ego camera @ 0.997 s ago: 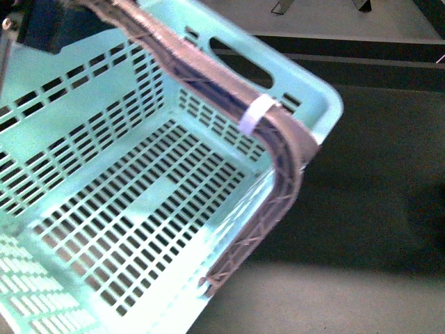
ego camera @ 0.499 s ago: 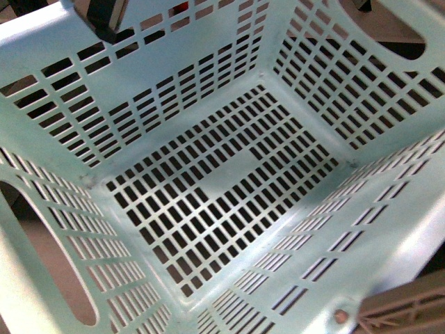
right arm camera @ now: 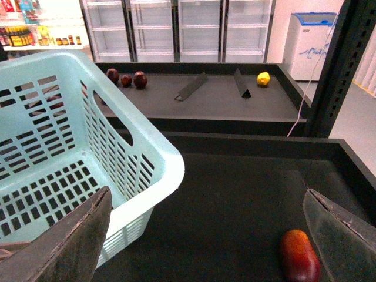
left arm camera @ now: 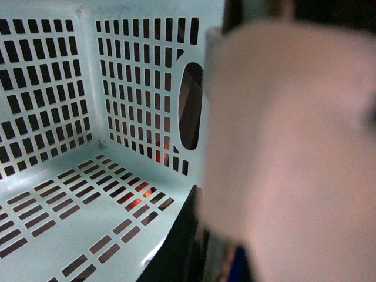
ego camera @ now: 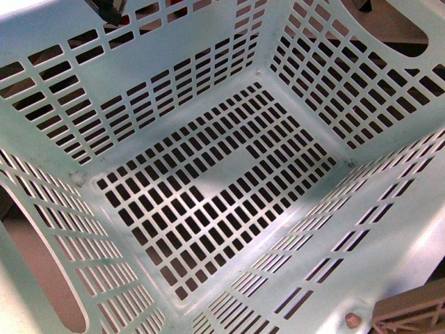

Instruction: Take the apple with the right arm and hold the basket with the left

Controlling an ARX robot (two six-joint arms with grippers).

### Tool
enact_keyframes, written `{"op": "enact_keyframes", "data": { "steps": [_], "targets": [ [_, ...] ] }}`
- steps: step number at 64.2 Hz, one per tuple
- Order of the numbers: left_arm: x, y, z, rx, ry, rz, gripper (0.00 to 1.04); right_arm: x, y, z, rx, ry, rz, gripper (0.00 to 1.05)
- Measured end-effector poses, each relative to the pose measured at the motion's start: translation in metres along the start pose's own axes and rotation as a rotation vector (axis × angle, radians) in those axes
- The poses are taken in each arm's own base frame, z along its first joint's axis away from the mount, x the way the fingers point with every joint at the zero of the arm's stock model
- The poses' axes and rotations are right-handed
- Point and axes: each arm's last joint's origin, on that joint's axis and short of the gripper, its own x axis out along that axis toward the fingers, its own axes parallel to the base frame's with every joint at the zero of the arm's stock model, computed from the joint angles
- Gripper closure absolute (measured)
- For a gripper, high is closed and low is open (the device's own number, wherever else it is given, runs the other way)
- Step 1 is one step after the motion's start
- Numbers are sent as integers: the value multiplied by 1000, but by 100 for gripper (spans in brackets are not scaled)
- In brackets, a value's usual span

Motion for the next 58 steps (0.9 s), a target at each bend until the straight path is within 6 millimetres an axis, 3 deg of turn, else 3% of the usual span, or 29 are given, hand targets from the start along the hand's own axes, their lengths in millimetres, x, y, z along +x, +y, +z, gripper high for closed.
{"op": "enact_keyframes", "data": {
  "steps": [15, 23, 28, 40, 58],
  "targets": [
    [0, 0, 0, 0, 5, -2, 98, 0, 0, 0, 6, 12, -8, 9],
    [0, 0, 0, -1, 3, -1, 98, 2, -2, -2, 203, 469, -205, 9],
    [0, 0, 0, 1, 3, -3, 98, 3, -9, -17, 337, 687, -312, 9],
    [-1, -1, 0, -2, 4, -4, 98, 20, -38, -30, 419, 697, -456, 9],
    [-1, -1, 0, -5, 2, -4, 98, 69, -69, -80, 287, 796, -463, 9]
  ]
}}
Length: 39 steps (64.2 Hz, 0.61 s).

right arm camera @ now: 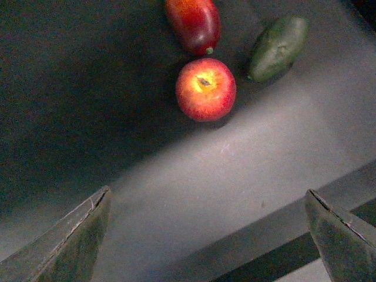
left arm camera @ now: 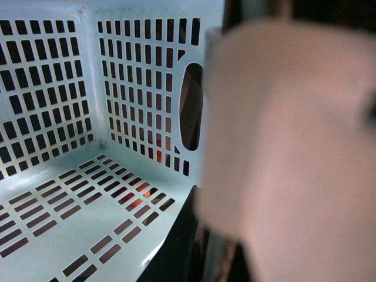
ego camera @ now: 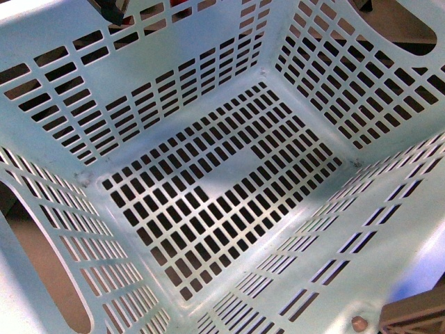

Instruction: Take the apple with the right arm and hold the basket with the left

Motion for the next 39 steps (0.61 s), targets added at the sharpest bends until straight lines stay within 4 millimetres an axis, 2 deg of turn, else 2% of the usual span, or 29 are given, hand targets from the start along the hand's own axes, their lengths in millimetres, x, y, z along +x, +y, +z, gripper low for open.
{"op": "enact_keyframes", "data": {
  "steps": [4, 9, 17, 24, 39],
  "targets": [
    [0, 0, 0, 0, 2, -1, 98, 26, 0, 3, -58, 14, -15, 9],
    [0, 0, 0, 0, 1, 0, 98, 49, 0, 3, -104, 39, -48, 9],
    [0, 0, 0, 0, 1, 0, 98, 90, 0, -11, -165, 168, -103, 9],
    [0, 0, 0, 0, 1, 0, 98, 104, 3, -13, -184, 203, -113, 9],
    [0, 0, 0, -1, 2, -1, 98, 134, 12, -3, -205, 213, -129, 9]
  ]
}}
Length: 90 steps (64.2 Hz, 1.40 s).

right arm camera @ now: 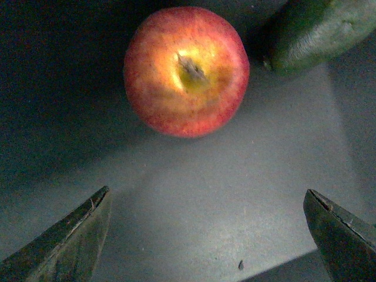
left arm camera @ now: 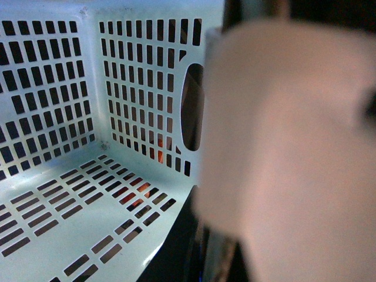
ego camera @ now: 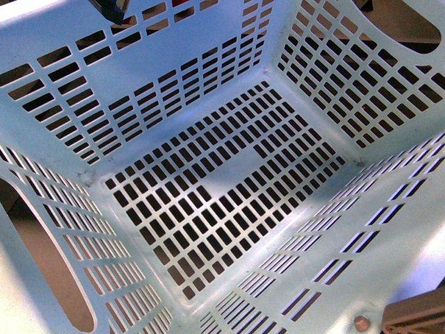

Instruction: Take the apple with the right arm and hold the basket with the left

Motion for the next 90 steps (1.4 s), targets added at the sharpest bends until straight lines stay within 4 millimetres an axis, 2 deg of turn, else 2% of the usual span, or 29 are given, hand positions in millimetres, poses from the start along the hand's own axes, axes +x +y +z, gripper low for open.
{"op": "enact_keyframes", "data": {
  "steps": [27, 47, 50, 60, 71, 78, 90],
  "targets": [
    [0, 0, 0, 1, -2, 1, 98, 39, 13, 26, 4, 16, -20, 9],
    [0, 0, 0, 1, -1, 0, 98, 57, 16, 23, -2, 44, -31, 9],
    [0, 0, 0, 1, -1, 0, 98, 59, 16, 22, -3, 48, -34, 12],
    [0, 0, 0, 1, -1, 0, 98, 60, 15, 20, 2, 40, -26, 33],
    [0, 0, 0, 1, -1, 0, 98, 49, 10, 14, -11, 34, 13, 38],
    [0, 0, 0, 1, -1, 0, 98, 33, 5, 15, -16, 6, 40, 38],
    [0, 0, 0, 1, -1, 0, 98, -14, -4, 27, -44, -105, 100, 38]
  ]
}}
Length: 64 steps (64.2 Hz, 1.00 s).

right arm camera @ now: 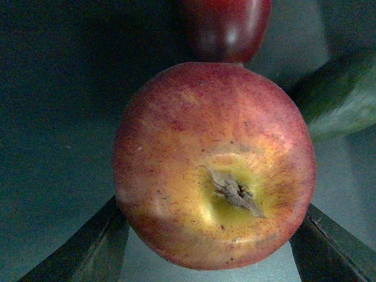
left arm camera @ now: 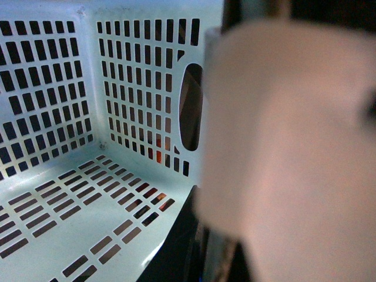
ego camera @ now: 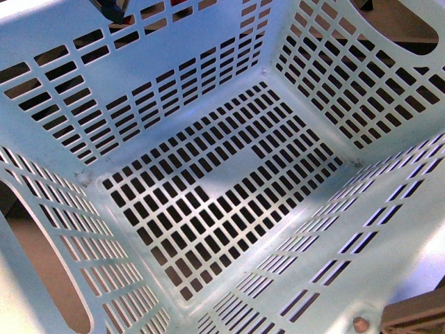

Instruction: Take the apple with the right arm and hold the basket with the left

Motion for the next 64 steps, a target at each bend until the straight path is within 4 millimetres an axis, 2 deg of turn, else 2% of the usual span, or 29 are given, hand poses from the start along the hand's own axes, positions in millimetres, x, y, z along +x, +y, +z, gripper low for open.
{"op": "enact_keyframes", "data": {
  "steps": [7, 12, 17, 18, 23, 24, 35, 42, 47, 55, 64],
  "targets": [
    [0, 0, 0, 1, 0, 0, 98, -32, 1, 13, -14, -70, 50, 39],
    [0, 0, 0, 1, 0, 0, 98, -73, 5, 33, -29, -165, 102, 39],
    [0, 0, 0, 1, 0, 0, 98, -98, 11, 47, -41, -240, 128, 39],
    [0, 0, 0, 0, 0, 0, 98, -109, 14, 52, -43, -272, 138, 39],
    [0, 0, 0, 1, 0, 0, 98, -136, 21, 66, -52, -355, 166, 39],
    [0, 0, 0, 0, 0, 0, 98, -148, 24, 72, -58, -392, 179, 39],
    [0, 0, 0, 0, 0, 0, 98, -211, 50, 96, -69, -587, 251, 39],
    [0, 0, 0, 0, 0, 0, 98, -233, 70, 98, -85, -640, 309, 39],
    [0, 0, 0, 1, 0, 0, 98, -243, 98, 87, -123, -631, 387, 39],
    [0, 0, 0, 0, 1, 0, 98, -247, 126, 67, -172, -588, 470, 39],
    [0, 0, 0, 0, 0, 0, 98, -241, 138, 53, -190, -536, 498, 37]
  ]
}}
